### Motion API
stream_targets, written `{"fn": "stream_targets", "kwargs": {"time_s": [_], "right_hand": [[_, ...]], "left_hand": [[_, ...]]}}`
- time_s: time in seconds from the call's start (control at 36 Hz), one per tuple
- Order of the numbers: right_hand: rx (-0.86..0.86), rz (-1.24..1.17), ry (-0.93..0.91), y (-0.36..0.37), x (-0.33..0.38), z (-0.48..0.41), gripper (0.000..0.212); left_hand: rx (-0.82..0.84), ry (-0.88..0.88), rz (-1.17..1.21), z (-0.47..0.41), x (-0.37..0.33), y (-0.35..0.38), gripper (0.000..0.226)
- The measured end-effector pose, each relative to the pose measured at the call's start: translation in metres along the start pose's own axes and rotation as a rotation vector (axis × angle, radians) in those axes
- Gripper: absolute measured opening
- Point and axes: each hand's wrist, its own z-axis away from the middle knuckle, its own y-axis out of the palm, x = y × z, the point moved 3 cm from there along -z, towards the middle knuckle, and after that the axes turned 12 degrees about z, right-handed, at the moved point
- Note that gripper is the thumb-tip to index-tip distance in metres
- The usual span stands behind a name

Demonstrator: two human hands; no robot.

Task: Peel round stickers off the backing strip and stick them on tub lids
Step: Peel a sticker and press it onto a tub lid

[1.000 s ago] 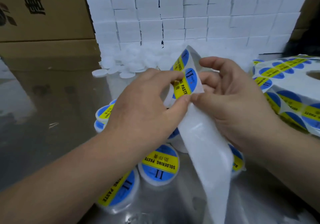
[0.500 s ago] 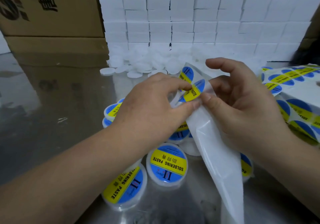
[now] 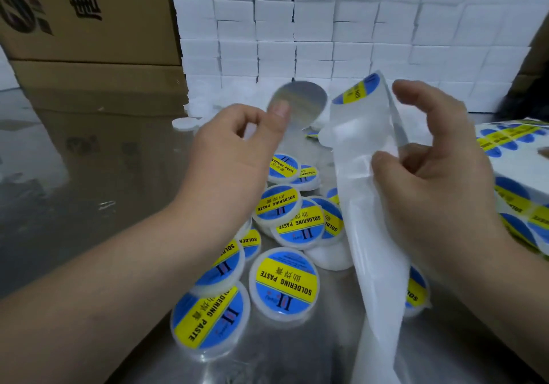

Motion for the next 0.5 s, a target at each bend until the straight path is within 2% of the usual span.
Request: {"fn": "stream_targets", "kwargs": {"time_s": [0.08,0.14,0.39,0.5], "right_hand": [[0.011,0.063,-0.114,0.001,0.005,0.000,0.049],[0.061,0.049,-0.097,0.004,0.004,0.001,0.044],[0.262,-0.258,0.295,0.010,-0.004,0.002,0.027],[0.276,-0.400,0.396,0.010,-0.009,0.000,0.035]], "left_hand": [[0.023,0.022,-0.053,0.003,-0.001,0.001,0.037],[0.029,0.038,-0.066,0.003,-0.003,0.001,0.037],[0.068,0.154,-0.179,0.010,-0.007,0.005,0.035],[0.087,0.231,-0.275,0.012,-0.012,0.006,0.035]]}}
